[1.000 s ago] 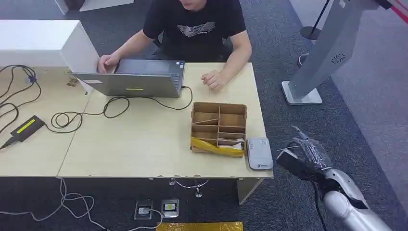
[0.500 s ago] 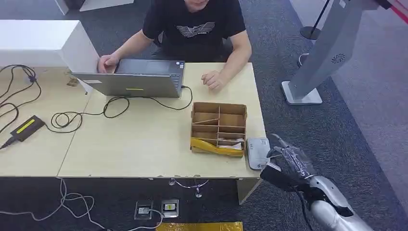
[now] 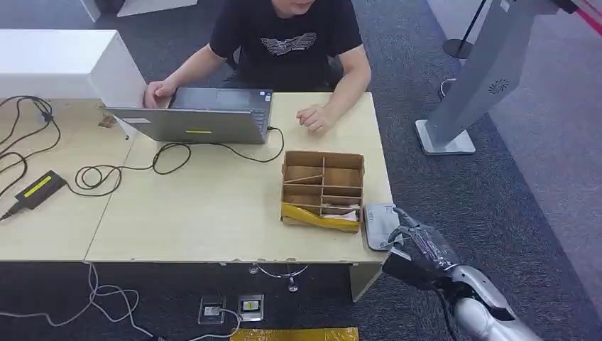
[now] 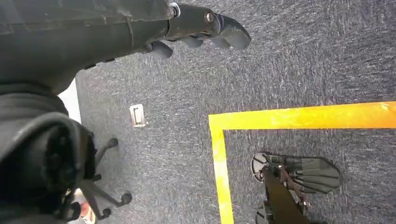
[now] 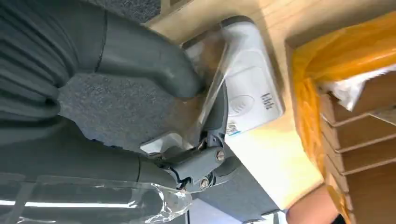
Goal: Pass the card to the sensor for recognition and then transmit it.
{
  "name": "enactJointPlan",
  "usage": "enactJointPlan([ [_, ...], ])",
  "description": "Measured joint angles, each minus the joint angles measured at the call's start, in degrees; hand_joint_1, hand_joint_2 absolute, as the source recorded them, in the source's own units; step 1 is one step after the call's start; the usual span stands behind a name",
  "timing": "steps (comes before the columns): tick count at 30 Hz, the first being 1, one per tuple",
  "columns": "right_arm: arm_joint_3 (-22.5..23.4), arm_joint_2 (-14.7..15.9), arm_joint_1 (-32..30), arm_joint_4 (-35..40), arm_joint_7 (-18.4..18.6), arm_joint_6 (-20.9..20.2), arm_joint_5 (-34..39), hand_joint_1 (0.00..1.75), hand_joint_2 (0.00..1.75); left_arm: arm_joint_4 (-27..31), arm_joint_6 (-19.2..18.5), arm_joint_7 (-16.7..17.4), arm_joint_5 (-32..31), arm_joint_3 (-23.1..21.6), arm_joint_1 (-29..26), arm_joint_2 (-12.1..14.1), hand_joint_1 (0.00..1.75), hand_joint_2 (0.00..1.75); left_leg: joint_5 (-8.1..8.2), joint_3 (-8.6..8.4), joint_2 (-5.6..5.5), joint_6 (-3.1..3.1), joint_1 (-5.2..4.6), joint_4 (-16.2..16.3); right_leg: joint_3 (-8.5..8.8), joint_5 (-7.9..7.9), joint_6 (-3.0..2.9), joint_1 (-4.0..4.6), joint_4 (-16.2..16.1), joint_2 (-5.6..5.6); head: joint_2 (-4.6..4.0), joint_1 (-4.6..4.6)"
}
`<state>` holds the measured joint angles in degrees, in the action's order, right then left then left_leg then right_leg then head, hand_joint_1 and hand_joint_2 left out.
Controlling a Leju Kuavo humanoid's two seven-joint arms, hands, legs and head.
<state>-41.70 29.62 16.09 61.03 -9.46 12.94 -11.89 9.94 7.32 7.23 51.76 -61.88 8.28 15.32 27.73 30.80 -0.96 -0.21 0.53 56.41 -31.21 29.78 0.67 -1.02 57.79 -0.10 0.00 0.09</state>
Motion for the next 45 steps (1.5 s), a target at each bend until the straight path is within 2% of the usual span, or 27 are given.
enactJointPlan([
  [14,-0.4,-1.4,2.3,-8.8,-3.2,1.0,2.5,1.75,1.75,0.0,-0.2,0.0,0.4,-0.2,0.1,0.3,0.0,0.0,0.0,0.0,0.01,0.0,0.0,0.0,0.0,0.0,0.0,0.0,0.0,0.0,0.0,-0.02],
  [18,-0.4,-1.5,3.7,-9.5,-3.3,0.8,2.4,1.75,1.75,0.0,-0.1,0.0,0.5,-0.2,0.1,0.3,0.0,0.0,0.0,-0.01,0.02,0.0,0.0,0.0,0.0,0.0,0.0,0.0,0.0,0.0,0.0,0.0],
  [22,0.1,-1.4,5.3,-9.6,-1.7,0.2,1.4,1.75,1.75,0.0,-0.1,0.0,0.9,-0.2,0.1,0.3,0.0,0.0,-0.01,-0.01,0.02,0.0,0.0,0.0,0.01,-0.01,0.01,0.0,0.0,-0.01,0.0,0.0],
  [30,2.5,1.5,8.2,-6.8,0.9,-1.7,0.7,1.75,1.75,0.0,-0.2,0.0,1.0,-0.6,0.1,0.6,0.0,0.0,0.0,-0.01,0.0,0.0,-0.01,0.0,0.02,-0.01,0.01,-0.01,0.0,-0.01,0.0,-0.02],
  [35,3.3,2.6,8.8,-5.8,0.9,-0.9,0.0,1.75,1.75,0.0,-1.1,0.0,1.0,-0.9,0.1,0.7,0.0,0.0,0.0,0.0,0.0,0.0,-0.01,0.0,0.01,-0.01,0.01,-0.02,0.0,0.0,0.0,0.0],
  [41,6.0,5.9,11.4,-4.7,0.7,-1.7,-0.5,1.75,1.75,0.0,-1.3,-0.1,1.2,-1.5,0.1,1.1,0.0,0.0,0.0,0.0,0.0,0.0,-0.02,0.0,0.04,-0.02,0.01,-0.02,0.0,0.01,0.0,0.0],
  [45,6.4,6.1,13.0,-4.3,0.2,-3.0,-1.9,1.75,1.75,0.0,-1.3,-0.1,1.4,-1.6,0.1,1.1,0.0,0.0,0.0,0.0,0.01,0.0,-0.01,0.0,0.05,-0.03,0.02,-0.01,0.0,0.0,0.0,-0.02],
])
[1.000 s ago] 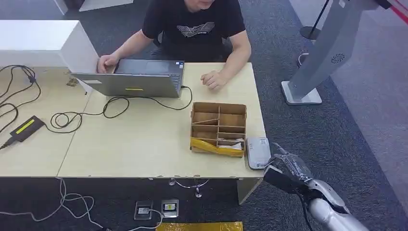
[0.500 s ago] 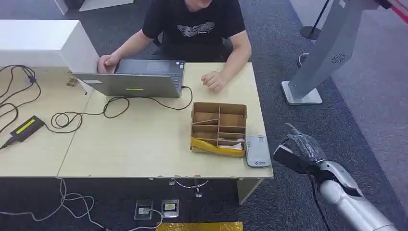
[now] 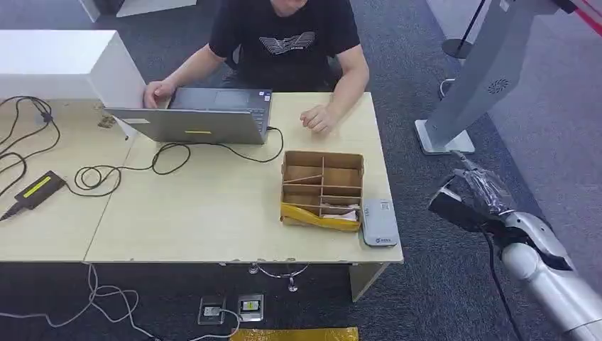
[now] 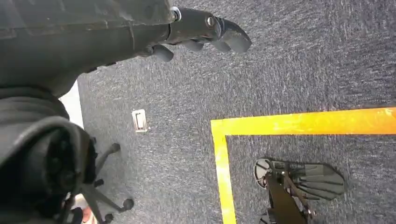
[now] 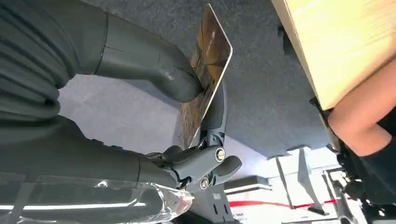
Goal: Pass the card to the sensor for recognition and then transmit it.
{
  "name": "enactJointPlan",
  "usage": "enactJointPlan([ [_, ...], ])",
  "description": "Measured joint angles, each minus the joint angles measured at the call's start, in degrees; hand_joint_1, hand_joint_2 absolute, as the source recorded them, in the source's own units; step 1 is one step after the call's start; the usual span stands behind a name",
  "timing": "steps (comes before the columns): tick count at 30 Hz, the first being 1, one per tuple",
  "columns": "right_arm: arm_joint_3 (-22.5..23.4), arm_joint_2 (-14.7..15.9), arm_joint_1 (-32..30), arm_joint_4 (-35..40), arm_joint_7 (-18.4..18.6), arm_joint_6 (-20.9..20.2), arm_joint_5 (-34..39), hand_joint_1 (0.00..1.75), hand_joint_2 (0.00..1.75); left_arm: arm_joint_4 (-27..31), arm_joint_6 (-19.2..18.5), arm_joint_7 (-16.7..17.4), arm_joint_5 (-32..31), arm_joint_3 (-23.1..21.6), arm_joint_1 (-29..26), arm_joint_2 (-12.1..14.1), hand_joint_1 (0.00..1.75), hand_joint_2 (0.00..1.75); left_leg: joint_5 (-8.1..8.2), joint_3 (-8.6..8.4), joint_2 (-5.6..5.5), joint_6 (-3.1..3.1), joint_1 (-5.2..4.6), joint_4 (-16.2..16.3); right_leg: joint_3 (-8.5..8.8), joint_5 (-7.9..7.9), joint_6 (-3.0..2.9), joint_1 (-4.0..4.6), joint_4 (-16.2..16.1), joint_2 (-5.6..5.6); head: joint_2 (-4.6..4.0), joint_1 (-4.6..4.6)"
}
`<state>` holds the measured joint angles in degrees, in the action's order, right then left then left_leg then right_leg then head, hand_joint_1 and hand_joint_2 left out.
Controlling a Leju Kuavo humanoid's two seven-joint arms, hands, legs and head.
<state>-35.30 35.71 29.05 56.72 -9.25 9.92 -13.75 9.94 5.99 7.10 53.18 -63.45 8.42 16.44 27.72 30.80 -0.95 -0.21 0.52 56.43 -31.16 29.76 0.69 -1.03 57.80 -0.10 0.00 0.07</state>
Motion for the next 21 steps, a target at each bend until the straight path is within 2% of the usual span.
enactJointPlan([
  [4,-0.2,-1.3,1.9,0.9,0.1,-0.7,-1.3,1.75,1.75,0.0,0.0,-0.5,0.0,0.0,0.1,0.0,0.0,0.0,0.0,0.02,-0.01,0.0,0.01,0.0,0.0,0.0,0.0,0.01,0.0,0.0,0.0,0.0],
  [8,-0.7,-4.8,4.9,1.0,-0.4,-1.6,-2.9,1.75,1.75,0.0,-0.7,-1.1,-0.2,-0.1,0.5,-0.1,0.0,0.0,-0.01,-0.02,0.01,-0.01,0.04,0.0,-0.02,0.0,-0.01,0.04,0.1,-0.03,0.0,0.04],
  [14,-1.6,-8.4,7.1,0.8,-2.3,-1.6,-5.2,1.75,1.75,0.0,-0.8,-1.1,-0.5,-1.0,0.7,0.0,0.0,0.0,-0.02,0.0,-0.06,-0.02,0.03,0.0,-0.01,0.01,-0.01,0.04,0.1,0.0,0.0,0.02],
  [21,-1.6,-12.6,9.1,-0.5,-2.8,-2.6,-7.2,1.75,1.75,0.0,-0.9,-1.1,-1.0,-2.0,0.9,0.0,0.0,0.0,-0.02,0.02,0.0,-0.02,0.03,0.0,-0.08,0.01,-0.02,0.04,0.1,-0.02,0.0,0.02],
])
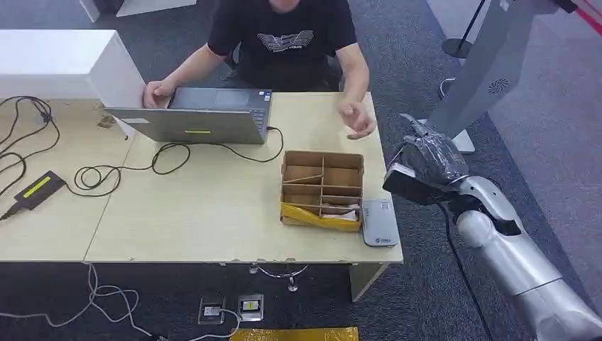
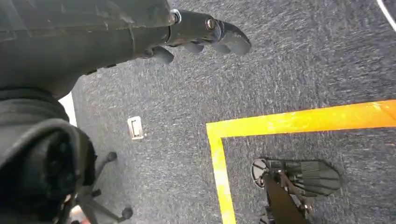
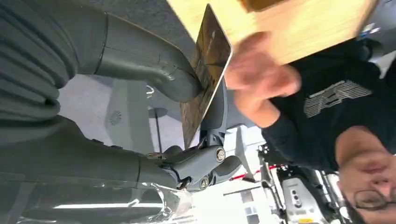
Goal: Pass the card to the sensor for recognition and then transmit it.
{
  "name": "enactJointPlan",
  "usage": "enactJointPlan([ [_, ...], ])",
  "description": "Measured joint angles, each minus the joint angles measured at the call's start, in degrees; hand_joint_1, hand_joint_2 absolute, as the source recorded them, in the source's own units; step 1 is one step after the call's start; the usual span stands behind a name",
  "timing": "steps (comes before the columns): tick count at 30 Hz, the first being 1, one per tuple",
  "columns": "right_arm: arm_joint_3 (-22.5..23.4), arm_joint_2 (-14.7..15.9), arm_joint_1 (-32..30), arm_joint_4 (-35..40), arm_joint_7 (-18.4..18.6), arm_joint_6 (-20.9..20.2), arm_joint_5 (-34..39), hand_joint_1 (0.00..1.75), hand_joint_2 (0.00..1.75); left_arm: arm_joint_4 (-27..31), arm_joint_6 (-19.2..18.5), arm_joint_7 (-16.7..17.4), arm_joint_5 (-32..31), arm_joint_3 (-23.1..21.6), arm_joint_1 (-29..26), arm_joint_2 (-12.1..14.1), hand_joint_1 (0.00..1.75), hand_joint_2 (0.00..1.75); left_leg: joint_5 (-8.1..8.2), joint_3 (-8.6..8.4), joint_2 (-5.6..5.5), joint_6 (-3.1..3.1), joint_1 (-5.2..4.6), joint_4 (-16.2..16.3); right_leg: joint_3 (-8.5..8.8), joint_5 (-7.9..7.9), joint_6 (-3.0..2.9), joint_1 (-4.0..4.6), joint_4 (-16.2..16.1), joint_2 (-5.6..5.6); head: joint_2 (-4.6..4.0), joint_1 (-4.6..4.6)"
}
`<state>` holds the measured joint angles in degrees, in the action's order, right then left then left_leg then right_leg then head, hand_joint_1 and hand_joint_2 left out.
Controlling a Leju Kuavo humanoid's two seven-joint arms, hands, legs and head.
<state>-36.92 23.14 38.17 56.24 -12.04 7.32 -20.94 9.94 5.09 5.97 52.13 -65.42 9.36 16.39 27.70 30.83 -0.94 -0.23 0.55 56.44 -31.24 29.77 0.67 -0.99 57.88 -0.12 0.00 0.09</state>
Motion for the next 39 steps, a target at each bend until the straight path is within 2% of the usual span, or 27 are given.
enactJointPlan([
  [5,0.0,-2.2,0.1,-0.8,0.4,-0.3,-0.9,1.75,1.75,0.0,-0.4,-0.2,-0.6,-0.9,-0.1,0.0,0.0,0.0,0.0,0.02,-0.09,0.0,0.0,0.0,-0.01,0.0,0.0,0.01,0.0,0.03,0.0,0.02],
  [15,0.9,-3.2,-2.0,-0.7,2.4,-2.0,-3.6,1.75,1.75,0.0,-0.8,-0.3,-1.8,-2.3,0.0,0.2,0.0,0.0,0.0,0.02,-0.08,0.0,0.0,0.0,0.0,0.0,0.0,0.0,0.0,0.03,0.0,0.0],
  [16,1.1,-3.2,-2.4,-0.5,2.4,-2.0,-3.7,0.14,1.75,0.0,-0.8,-0.3,-1.8,-2.3,0.0,0.2,0.0,0.0,0.0,0.02,-0.08,0.0,0.0,0.0,0.0,0.0,0.0,0.0,0.0,0.04,0.0,-0.02],
  [17,1.3,-3.3,-2.5,-0.4,2.4,-2.0,-3.8,0.0,1.75,0.0,-0.8,-0.3,-1.8,-2.4,0.0,0.2,0.0,0.0,0.0,0.02,-0.08,0.0,0.0,0.0,-0.01,0.0,0.0,0.0,0.0,0.03,0.0,-0.02],
  [30,2.8,-3.6,-4.5,1.4,5.0,-1.8,-10.7,0.0,1.75,0.0,-0.8,0.5,-1.5,-3.3,0.0,0.2,0.0,0.0,0.0,0.0,-0.07,0.0,0.0,0.0,0.0,0.0,0.0,0.0,0.0,0.02,0.0,0.0],
  [35,4.9,-2.4,-6.9,6.8,10.7,-5.1,-12.8,0.0,1.75,0.0,-0.8,1.2,-0.5,-3.4,0.0,0.1,0.0,0.0,0.0,-0.01,-0.09,0.0,0.0,0.0,0.0,0.0,0.0,0.0,0.0,0.04,0.0,-0.02],
  [39,8.2,-0.4,-10.9,16.0,15.0,-9.5,-12.6,0.0,1.75,-0.1,-0.8,1.7,0.1,-3.7,-0.1,0.2,0.0,0.0,0.01,-0.02,-0.07,0.0,0.0,0.1,0.0,0.0,0.0,-0.01,0.0,0.02,0.0,0.0],
])
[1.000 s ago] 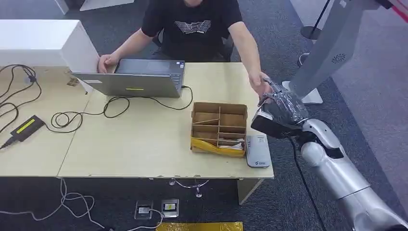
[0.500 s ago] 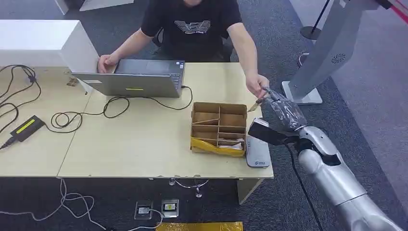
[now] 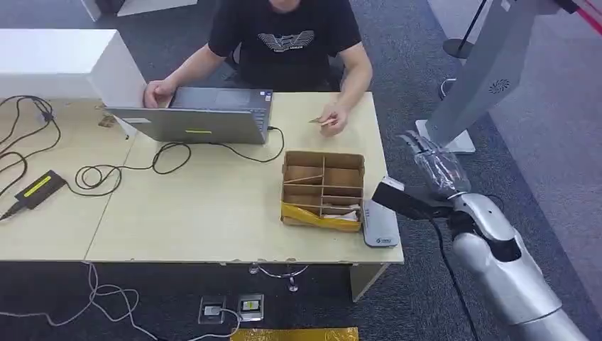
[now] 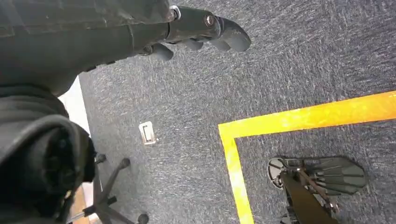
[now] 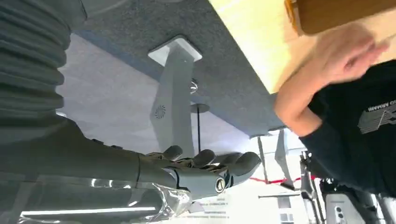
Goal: Pass the card to the sensor for recognition and then transmit it.
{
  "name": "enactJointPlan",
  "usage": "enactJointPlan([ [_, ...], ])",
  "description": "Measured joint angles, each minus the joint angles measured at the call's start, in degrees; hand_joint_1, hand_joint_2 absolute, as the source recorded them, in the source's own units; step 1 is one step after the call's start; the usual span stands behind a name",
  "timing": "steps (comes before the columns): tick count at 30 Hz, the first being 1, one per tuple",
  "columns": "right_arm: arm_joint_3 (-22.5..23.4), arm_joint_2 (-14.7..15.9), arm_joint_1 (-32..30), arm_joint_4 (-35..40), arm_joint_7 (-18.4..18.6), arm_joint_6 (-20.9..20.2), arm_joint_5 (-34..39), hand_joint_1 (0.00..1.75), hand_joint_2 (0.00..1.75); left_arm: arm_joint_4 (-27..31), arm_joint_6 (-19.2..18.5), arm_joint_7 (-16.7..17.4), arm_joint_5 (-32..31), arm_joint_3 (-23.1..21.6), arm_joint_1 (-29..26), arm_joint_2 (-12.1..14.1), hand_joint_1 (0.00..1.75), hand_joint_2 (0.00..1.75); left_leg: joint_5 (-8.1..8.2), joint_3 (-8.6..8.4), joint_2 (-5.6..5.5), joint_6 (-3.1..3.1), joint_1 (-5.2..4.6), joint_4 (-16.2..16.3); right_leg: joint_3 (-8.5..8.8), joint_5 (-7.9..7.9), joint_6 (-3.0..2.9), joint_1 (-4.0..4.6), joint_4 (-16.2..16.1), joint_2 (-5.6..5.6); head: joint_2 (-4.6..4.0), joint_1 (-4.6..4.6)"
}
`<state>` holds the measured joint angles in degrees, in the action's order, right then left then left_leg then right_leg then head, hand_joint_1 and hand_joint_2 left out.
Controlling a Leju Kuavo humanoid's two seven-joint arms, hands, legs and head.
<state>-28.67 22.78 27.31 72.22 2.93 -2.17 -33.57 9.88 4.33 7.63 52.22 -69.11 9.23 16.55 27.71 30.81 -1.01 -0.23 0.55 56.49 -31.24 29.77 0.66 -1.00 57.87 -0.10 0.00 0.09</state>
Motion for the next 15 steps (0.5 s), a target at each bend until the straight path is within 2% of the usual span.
enactJointPlan([
  [6,4.8,2.8,-7.2,12.7,7.9,-5.5,-0.6,0.0,1.75,0.0,0.4,0.9,0.9,0.0,0.0,0.0,0.0,0.0,0.01,0.0,0.01,0.0,0.0,0.0,0.01,0.0,0.0,0.0,0.0,0.01,0.0,-0.02],
  [11,5.2,3.1,-8.0,14.1,8.8,-5.8,-0.7,0.0,1.75,0.0,0.5,1.0,1.0,0.0,0.0,0.0,0.0,0.0,0.01,0.01,0.01,0.0,0.0,0.0,0.0,0.0,0.0,0.0,0.0,0.01,0.0,-0.02],
  [13,8.0,4.4,-13.2,23.0,13.5,-7.0,-0.8,0.0,1.75,0.0,1.2,2.2,1.6,0.0,0.0,-0.1,0.0,0.0,0.01,-0.02,0.06,0.0,0.0,0.0,0.0,0.0,0.0,0.0,0.0,-0.01,0.0,0.0],
  [15,8.0,4.7,-15.1,26.0,15.5,-6.9,-0.6,0.0,1.75,0.0,1.5,2.9,1.9,0.0,0.0,-0.2,0.0,0.0,0.01,-0.02,0.09,0.0,0.01,0.0,0.01,0.0,0.0,0.01,0.0,-0.02,0.0,0.0],
])
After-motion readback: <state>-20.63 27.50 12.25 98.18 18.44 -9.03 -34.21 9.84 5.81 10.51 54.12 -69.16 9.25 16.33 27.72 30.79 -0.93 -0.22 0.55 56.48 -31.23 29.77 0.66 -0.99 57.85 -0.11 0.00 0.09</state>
